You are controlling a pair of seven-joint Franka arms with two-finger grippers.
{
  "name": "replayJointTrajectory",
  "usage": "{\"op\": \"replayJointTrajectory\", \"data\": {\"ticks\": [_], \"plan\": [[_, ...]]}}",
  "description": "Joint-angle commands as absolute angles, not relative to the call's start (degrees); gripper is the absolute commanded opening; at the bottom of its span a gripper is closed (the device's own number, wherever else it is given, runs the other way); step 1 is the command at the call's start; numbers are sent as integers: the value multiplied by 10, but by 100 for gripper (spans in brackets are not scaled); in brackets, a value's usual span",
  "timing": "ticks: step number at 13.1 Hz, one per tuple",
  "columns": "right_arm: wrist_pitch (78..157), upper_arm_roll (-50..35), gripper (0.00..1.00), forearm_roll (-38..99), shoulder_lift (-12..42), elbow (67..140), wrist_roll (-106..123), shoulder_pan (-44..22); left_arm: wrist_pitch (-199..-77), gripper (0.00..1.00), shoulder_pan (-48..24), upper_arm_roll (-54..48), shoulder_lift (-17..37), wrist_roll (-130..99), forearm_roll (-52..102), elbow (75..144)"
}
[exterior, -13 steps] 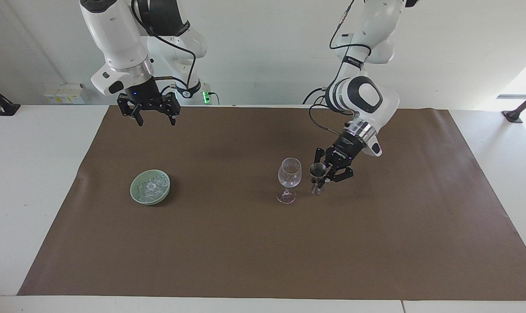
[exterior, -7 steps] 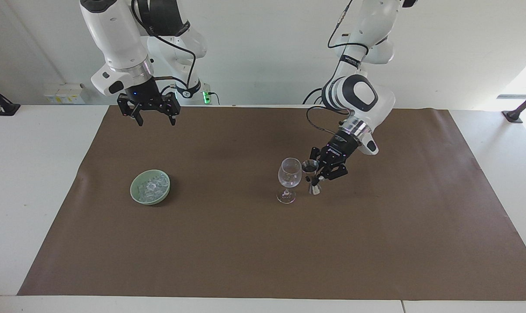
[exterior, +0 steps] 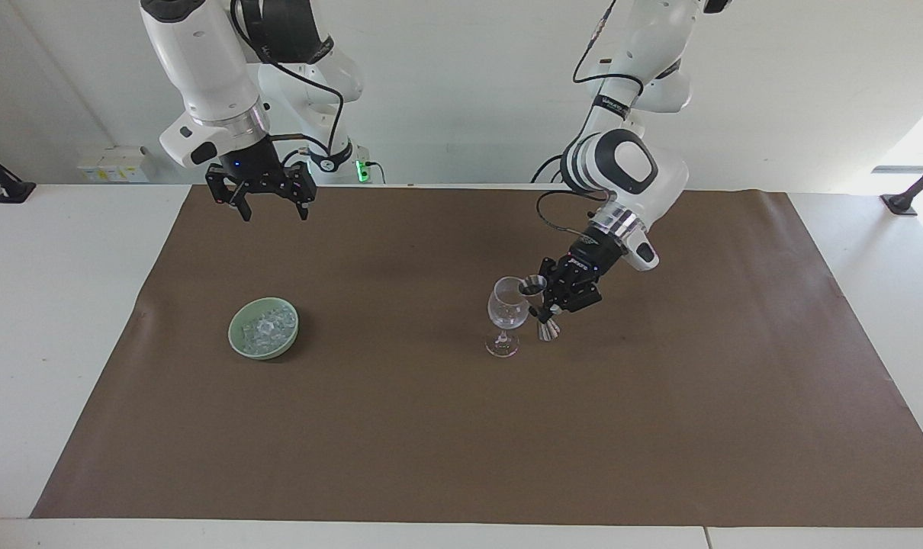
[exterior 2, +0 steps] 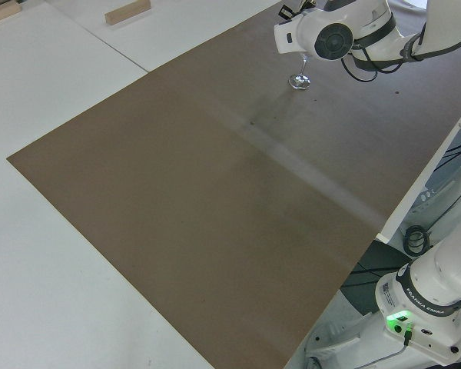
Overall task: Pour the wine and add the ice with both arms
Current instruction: 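Lift the jigger with the left gripper and carry it over the glass, then tilt the jigger with the left gripper to pour into the glass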
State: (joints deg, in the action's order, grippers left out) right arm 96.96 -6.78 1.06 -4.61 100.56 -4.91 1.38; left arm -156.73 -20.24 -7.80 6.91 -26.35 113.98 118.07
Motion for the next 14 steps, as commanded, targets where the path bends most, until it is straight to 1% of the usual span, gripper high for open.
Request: {"op": "replayJointTrajectory", "data": {"ticks": [1, 14], "plan": [[969, -71, 100, 16, -58, 1018, -35, 21, -1572, 0, -214, -70, 65, -226, 1136, 1179], [969, -71, 100, 16, -58, 1018, -35, 21, -1556, 0, -213, -70, 59, -72, 1129, 1187]]}}
